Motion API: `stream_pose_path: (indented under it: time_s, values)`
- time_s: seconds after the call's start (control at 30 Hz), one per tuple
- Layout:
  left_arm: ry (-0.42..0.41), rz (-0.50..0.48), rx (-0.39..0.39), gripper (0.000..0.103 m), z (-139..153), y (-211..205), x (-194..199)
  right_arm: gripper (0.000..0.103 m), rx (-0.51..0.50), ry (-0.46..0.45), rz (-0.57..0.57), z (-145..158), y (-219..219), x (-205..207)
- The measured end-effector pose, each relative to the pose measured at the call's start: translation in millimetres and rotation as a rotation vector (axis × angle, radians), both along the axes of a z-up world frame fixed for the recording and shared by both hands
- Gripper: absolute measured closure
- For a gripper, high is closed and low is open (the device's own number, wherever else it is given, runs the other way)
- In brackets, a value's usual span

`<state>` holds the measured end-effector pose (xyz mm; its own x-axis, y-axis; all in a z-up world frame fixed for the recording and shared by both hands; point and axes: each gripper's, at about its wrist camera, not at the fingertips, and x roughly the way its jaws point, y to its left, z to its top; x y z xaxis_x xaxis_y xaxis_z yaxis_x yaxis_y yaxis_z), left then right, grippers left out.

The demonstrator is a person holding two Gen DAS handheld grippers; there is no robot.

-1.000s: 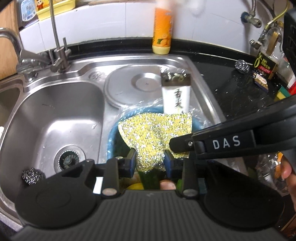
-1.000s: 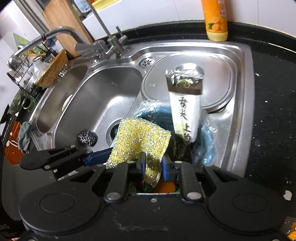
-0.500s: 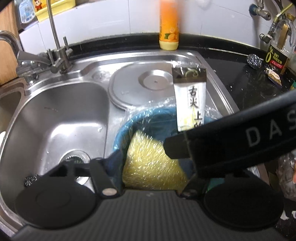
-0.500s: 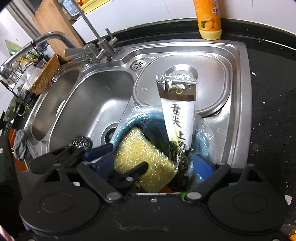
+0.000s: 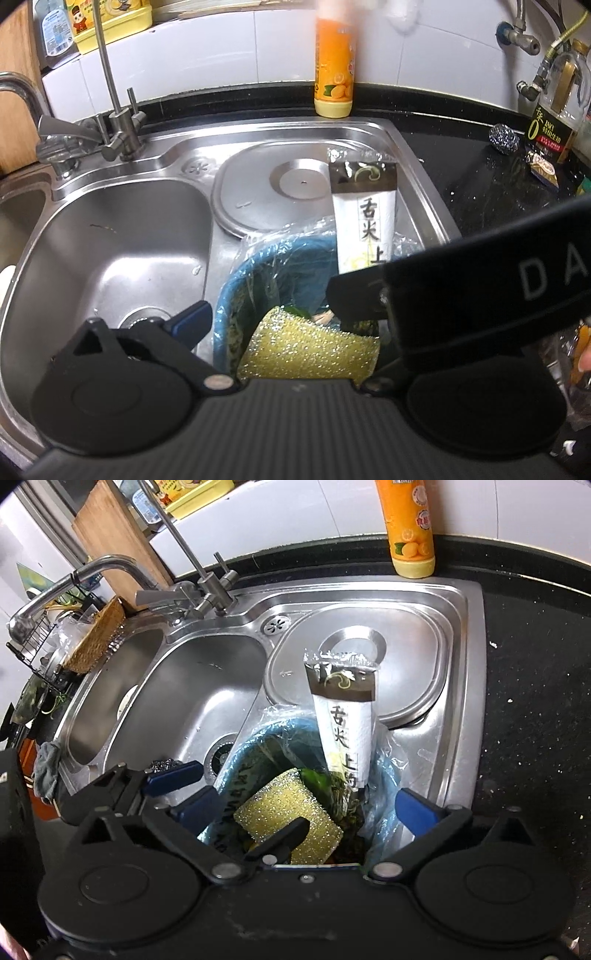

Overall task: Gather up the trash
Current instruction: 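Lower the scouring pad into the bin and open both tools, then move both tools back to the green-and-yellow sponge by the bottles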

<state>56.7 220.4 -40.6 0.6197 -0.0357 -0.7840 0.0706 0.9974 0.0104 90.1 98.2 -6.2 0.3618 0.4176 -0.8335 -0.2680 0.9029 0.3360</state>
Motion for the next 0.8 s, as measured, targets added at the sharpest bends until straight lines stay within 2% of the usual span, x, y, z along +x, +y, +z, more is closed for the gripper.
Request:
stream_pose_path:
  time_s: [0.33, 0.8]
  values:
    - [-0.002, -0.008, -0.045, 0.000, 17.2, -20.6, 0.9, 0.000, 0.033, -0.023, -0.039, 14.8, -27.4, -5.0]
    - [-0.036, -0.137, -0.046, 0.000, 40.9, -107.4, 3.5, 0.000, 0.024, -0.074, -0.146, 38.6, -103.5, -29.0]
